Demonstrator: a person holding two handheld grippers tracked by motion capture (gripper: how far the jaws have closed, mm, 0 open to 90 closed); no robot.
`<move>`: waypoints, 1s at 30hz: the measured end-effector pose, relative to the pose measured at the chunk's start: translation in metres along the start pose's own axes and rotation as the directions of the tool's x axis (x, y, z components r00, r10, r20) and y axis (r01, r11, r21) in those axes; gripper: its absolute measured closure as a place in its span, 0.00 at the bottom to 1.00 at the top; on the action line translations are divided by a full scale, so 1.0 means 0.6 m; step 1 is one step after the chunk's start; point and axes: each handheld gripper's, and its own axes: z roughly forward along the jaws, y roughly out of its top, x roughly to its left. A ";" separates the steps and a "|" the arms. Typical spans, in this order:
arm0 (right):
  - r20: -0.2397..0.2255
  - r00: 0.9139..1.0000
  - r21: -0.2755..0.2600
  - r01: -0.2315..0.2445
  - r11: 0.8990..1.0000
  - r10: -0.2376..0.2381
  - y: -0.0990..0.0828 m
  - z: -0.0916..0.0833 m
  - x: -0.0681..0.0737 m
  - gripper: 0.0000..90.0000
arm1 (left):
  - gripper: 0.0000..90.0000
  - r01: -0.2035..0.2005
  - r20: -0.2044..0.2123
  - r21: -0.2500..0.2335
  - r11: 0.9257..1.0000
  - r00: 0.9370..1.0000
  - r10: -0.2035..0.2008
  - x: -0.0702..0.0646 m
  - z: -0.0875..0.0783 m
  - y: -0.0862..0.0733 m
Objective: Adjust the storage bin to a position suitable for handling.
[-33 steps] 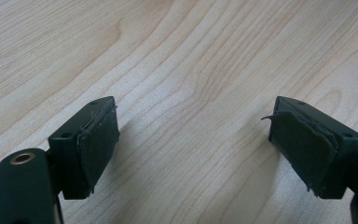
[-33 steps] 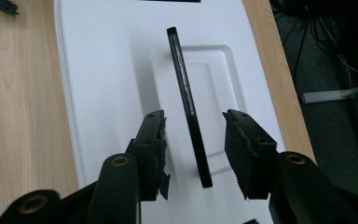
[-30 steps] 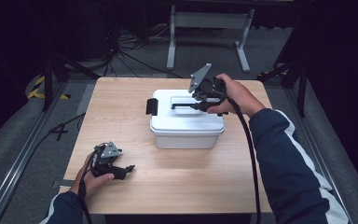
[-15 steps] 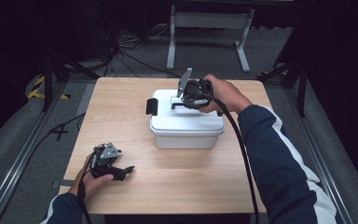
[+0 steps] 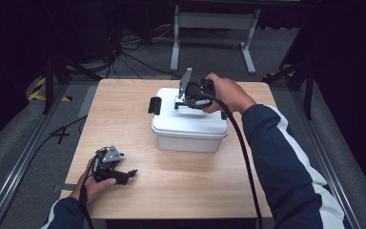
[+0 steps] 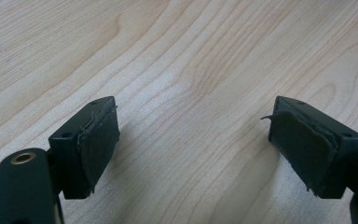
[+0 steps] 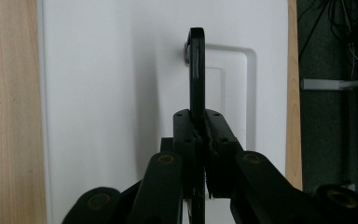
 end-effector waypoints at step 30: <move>-0.057 0.995 -0.086 0.079 0.993 -0.084 0.006 -0.111 0.094 0.94 | 0.18 -0.005 0.001 0.007 1.000 1.000 0.005 0.001 -0.001 0.001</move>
